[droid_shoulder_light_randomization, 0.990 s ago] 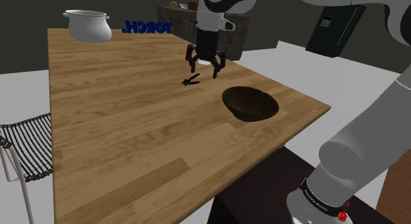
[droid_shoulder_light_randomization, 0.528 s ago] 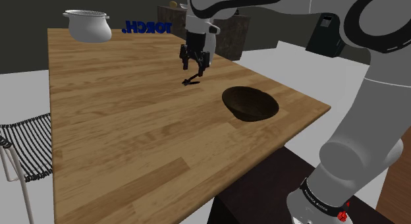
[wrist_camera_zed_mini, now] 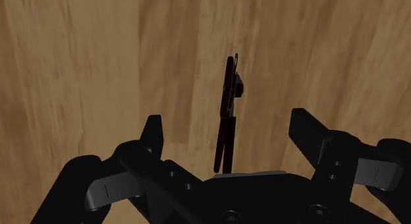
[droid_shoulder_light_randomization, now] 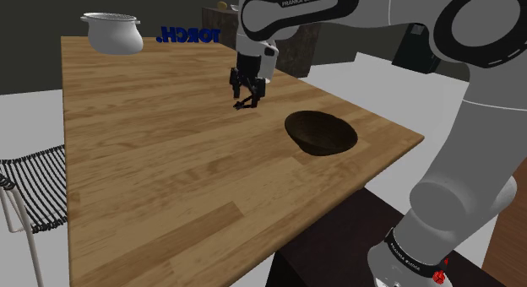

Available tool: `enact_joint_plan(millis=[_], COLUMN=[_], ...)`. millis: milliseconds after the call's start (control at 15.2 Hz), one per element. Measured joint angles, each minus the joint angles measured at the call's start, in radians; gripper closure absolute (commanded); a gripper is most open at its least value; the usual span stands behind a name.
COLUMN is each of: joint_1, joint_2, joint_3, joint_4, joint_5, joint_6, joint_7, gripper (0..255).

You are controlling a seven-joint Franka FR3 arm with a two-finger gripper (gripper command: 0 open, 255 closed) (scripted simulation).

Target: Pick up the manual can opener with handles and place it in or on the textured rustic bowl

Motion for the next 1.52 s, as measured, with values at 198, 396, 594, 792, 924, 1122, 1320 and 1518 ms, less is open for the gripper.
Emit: enact_joint_plan(millis=[198, 396, 594, 792, 924, 1122, 1320, 1518], joint_1=[0.0, 0.0, 0.0, 0.0, 0.0, 0.0, 0.0, 0.001], joint_2=[0.001, 0.001, 0.001, 0.001, 0.001, 0.001, -0.004, -0.008], joint_3=[0.0, 0.0, 0.0, 0.0, 0.0, 0.0, 0.001, 0.002], joint_4=[-0.008, -0.01, -0.01, -0.01, -0.01, -0.01, 0.013, 0.048], joint_5=[-0.001, -0.001, -0.001, -0.001, -0.001, -0.001, 0.002, 0.005], joint_6=[0.009, 0.011, 0.011, 0.011, 0.011, 0.011, -0.016, -0.054], joint_7=[0.001, 0.001, 0.001, 0.001, 0.001, 0.001, 0.0, -0.001], gripper=[0, 0, 255, 255, 255, 255, 255, 255])
